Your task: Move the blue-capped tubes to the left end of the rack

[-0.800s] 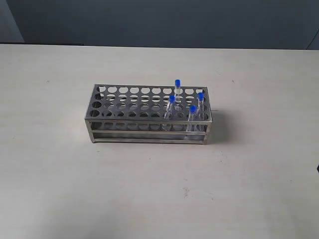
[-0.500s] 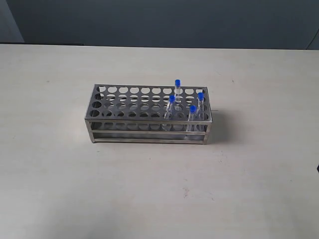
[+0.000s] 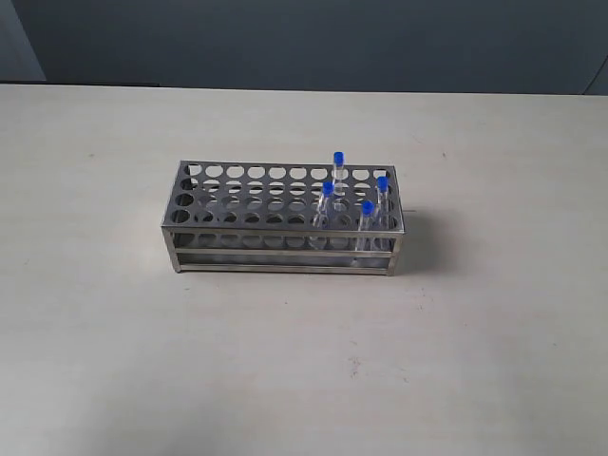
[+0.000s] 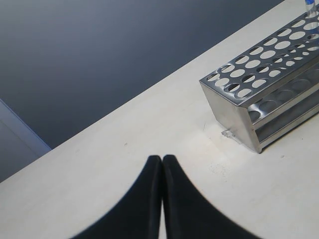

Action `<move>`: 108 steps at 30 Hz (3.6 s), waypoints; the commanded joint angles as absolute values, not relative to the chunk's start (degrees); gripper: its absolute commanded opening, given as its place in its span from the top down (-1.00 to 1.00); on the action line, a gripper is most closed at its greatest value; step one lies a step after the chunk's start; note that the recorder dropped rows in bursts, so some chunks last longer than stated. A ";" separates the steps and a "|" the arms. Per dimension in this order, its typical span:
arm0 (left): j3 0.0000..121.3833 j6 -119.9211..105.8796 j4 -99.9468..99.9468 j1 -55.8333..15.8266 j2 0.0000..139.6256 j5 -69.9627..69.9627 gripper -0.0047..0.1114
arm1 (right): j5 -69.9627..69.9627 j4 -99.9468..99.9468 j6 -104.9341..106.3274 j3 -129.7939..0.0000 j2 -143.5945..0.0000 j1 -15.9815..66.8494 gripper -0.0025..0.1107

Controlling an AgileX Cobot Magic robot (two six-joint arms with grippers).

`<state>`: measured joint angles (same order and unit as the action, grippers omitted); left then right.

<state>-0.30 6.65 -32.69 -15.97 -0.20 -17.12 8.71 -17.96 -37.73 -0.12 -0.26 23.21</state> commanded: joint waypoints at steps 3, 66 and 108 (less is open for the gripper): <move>0.00 6.93 -31.74 -16.18 0.00 -16.71 0.90 | 15.98 -19.36 -36.31 0.00 0.00 23.42 0.19; 0.00 6.93 -31.74 -16.18 0.00 -16.71 0.90 | -13.01 -38.67 37.62 -47.12 -82.71 38.78 0.45; 0.00 6.93 -31.74 -16.18 0.00 -16.71 0.90 | -12.10 -42.87 37.46 -49.45 -94.95 39.46 0.73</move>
